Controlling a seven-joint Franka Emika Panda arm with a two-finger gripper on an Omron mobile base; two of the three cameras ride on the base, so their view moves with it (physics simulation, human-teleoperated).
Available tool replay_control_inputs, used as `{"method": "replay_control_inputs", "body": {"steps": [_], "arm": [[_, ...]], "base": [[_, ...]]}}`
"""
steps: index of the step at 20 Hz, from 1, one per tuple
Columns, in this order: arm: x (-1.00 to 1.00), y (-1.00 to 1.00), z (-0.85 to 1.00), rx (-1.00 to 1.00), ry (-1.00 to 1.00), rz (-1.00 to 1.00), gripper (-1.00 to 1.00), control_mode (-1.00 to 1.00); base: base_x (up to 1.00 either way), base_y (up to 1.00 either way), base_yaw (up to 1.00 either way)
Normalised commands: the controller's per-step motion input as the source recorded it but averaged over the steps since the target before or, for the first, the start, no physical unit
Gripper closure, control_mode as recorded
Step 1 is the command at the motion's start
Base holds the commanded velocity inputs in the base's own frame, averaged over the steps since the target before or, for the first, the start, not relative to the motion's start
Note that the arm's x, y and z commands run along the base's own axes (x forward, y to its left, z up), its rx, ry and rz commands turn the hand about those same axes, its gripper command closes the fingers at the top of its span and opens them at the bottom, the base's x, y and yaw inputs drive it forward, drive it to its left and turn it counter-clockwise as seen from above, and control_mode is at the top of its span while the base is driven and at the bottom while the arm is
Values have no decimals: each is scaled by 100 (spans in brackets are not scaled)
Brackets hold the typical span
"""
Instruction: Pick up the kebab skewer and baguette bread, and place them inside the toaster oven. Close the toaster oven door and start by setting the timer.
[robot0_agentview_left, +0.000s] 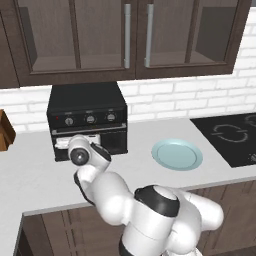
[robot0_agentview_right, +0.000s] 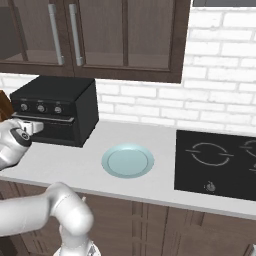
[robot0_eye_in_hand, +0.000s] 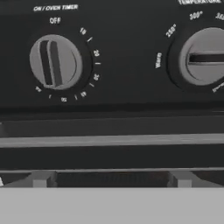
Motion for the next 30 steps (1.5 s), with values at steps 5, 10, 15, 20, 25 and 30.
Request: {"method": "replay_control_inputs", "body": {"steps": [5,10,15,20,25,30], "arm": [[-14,27,56,0,0,0,-100,-100],[-7,18,49,0,0,0,-100,-100],[0,16,23,0,0,0,-100,-100],[0,2,1,0,0,0,-100,-100],[12,0,0,0,-4,0,-100,-100],[12,0,0,0,-5,0,-100,-100]], "base": [[0,0,0],[0,0,0],[0,0,0],[0,0,0],[0,0,0],[0,0,0]]}}
